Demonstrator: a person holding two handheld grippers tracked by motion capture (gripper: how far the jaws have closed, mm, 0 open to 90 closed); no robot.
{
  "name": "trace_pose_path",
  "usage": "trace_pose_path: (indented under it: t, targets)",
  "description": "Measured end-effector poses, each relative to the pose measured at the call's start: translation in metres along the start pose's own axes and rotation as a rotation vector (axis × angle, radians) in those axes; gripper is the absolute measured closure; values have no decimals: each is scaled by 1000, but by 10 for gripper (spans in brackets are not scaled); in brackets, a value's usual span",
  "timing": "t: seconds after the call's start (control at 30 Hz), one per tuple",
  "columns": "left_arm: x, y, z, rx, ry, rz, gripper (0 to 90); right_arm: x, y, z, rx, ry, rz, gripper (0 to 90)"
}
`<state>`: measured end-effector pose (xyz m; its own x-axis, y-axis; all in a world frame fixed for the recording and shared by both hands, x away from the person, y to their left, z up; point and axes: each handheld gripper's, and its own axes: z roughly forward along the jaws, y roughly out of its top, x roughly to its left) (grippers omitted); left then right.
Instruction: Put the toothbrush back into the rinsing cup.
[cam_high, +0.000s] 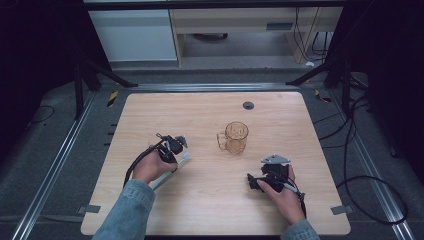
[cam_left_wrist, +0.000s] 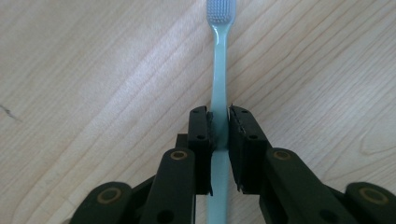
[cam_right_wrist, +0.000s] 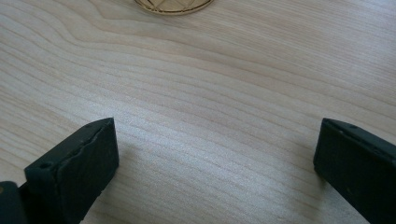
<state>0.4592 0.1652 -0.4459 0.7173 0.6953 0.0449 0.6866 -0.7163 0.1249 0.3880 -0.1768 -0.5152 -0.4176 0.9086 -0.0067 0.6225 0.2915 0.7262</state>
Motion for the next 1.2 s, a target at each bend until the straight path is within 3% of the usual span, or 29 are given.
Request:
trace_pose_path:
  t: [0.2,0.37,0.53,0.63,0.93,1.2]
  targets:
    - [-4,2,-15,-78,28,-13,787,0,0,0,-1,1,-1,4]
    - [-10,6,-26,-126,43,1,787,-1,0,0,1,6,-5,4]
    - [-16,10,-32,-170,40,32,787,-1,0,0,0,7,-6,4]
    - [-17,12,-34,-210,16,36,787,-1,0,0,0,7,-7,4]
    - [-34,21,-51,-374,5,55,787,-1,0,-1,2,9,-7,4]
    - [-50,29,-63,-521,16,33,788,-1,0,-1,3,9,-6,4]
